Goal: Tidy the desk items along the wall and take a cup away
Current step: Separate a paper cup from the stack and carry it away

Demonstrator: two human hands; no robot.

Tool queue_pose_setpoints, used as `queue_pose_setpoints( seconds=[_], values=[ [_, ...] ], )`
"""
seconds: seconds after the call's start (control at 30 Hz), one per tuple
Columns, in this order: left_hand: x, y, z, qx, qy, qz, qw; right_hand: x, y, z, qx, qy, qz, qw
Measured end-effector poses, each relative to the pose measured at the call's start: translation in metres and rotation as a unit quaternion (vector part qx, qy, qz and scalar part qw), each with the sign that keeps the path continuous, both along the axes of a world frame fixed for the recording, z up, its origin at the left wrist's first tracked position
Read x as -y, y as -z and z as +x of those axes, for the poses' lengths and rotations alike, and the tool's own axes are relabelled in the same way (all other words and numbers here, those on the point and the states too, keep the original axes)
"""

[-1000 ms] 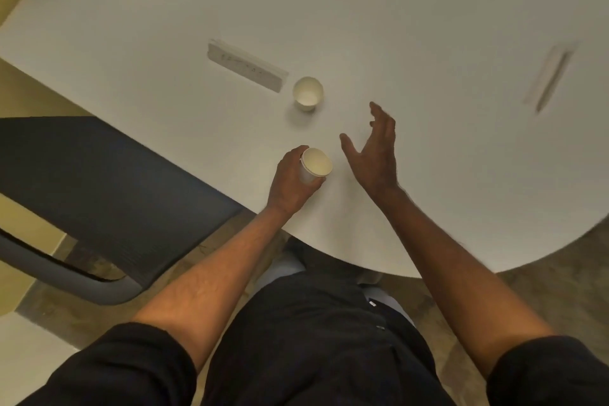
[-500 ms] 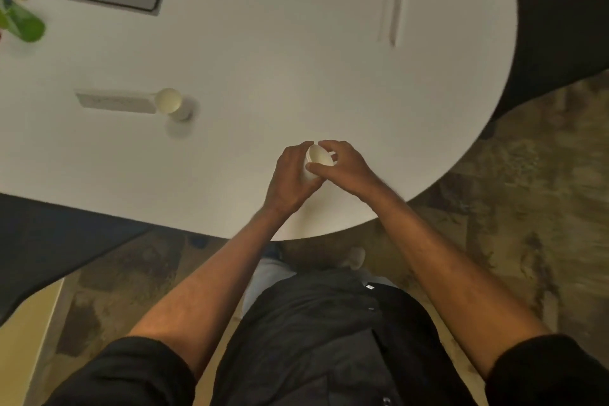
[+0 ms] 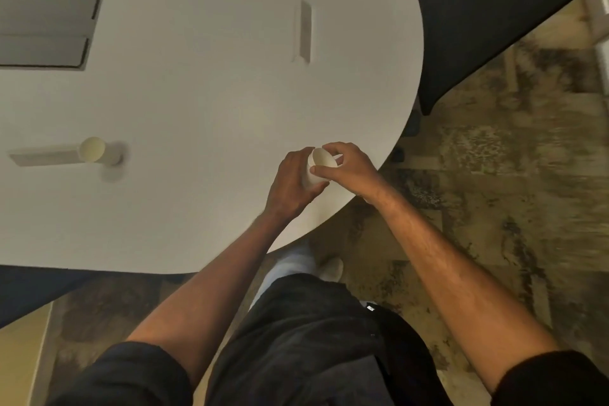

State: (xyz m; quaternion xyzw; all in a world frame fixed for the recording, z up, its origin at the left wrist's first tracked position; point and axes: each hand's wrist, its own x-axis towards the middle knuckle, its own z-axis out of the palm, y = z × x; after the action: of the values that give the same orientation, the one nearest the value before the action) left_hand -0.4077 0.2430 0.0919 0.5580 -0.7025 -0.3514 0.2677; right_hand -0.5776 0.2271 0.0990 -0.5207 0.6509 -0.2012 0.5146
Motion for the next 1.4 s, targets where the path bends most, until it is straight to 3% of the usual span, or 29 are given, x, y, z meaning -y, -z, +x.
queue_pose_setpoints(
  seconds=[0.2, 0.67, 1.0, 1.4],
  values=[
    [0.048, 0.013, -0.026, -0.036, -0.004, 0.059, 0.998, 0.046, -0.002, -0.036, -0.002, -0.002, -0.009, 1.0],
    [0.158, 0.015, -0.097, -0.067, -0.152, 0.062, 0.984, 0.205, -0.015, -0.115, -0.043, -0.026, -0.016, 0.999],
    [0.213, 0.028, -0.116, -0.105, -0.288, 0.121, 0.944, 0.32, -0.019, -0.147, -0.059, -0.086, -0.034, 0.994],
    [0.262, 0.026, -0.192, -0.114, -0.415, 0.086, 0.899, 0.459, -0.004, -0.158, -0.091, -0.196, -0.108, 0.97]
  ],
)
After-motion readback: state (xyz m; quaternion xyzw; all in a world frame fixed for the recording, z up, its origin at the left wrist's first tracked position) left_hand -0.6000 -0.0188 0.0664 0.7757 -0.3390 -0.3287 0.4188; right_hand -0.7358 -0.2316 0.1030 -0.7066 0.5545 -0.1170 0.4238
